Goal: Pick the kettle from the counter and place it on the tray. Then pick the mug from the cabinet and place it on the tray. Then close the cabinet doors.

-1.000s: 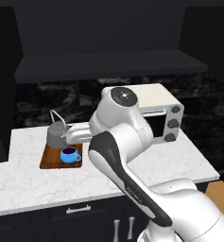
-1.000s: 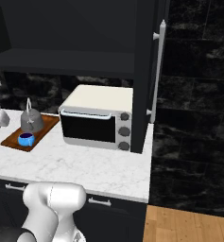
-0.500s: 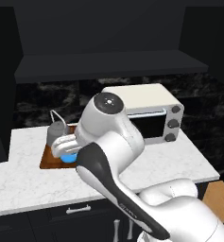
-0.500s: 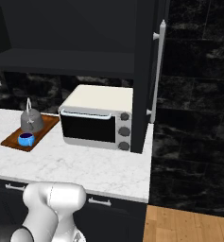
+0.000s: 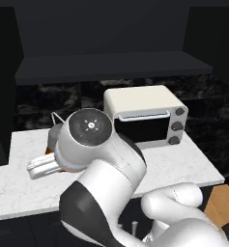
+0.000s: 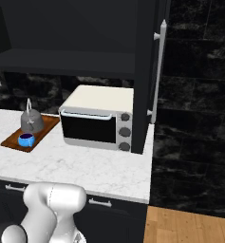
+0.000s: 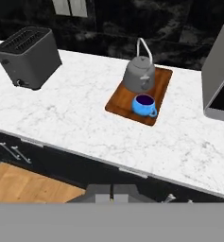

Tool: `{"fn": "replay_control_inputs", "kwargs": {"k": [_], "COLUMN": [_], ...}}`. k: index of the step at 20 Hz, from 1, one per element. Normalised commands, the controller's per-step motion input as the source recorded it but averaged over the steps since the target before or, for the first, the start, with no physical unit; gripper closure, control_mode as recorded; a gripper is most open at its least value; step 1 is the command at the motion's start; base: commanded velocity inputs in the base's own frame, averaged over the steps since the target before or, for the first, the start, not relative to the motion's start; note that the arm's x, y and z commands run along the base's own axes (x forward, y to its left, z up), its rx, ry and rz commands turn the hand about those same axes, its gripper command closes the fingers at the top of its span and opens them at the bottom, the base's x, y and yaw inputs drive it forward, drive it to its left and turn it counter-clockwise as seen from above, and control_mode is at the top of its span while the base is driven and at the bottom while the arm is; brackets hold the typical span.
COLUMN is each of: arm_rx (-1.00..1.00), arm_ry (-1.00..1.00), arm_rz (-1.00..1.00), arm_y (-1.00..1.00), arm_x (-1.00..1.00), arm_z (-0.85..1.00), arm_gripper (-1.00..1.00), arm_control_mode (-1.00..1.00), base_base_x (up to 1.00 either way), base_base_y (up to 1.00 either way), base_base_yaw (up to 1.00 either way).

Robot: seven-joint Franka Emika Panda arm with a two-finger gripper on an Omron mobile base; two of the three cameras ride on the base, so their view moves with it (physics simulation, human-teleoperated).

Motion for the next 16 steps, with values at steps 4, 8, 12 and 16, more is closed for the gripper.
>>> {"fn": "replay_control_inputs", "kwargs": {"k": [4,8,12,16], "arm_rx": [-0.14,-0.15,-0.18,-0.13], "arm_ry": [0.00,-0.04,-0.31,-0.54], "arm_rz": [-0.23,-0.19,-0.10,0.00], "arm_y": [0.14,0.02,0.18,0.09], "arm_x": [-0.52,-0.45,-0.52,-0.40], "arm_z": [0.62,0.36,0.06,0.00], "arm_gripper": [1.00,1.00,1.00,1.00], "arm_control_mode": [-1.00,-1.00,-1.00,-1.00], "base_base_x": [0.00,0.00,0.00,0.00], "base_base_y": [0.00,0.00,0.00,0.00], "base_base_yaw": [0.00,0.00,0.00,0.00]}}
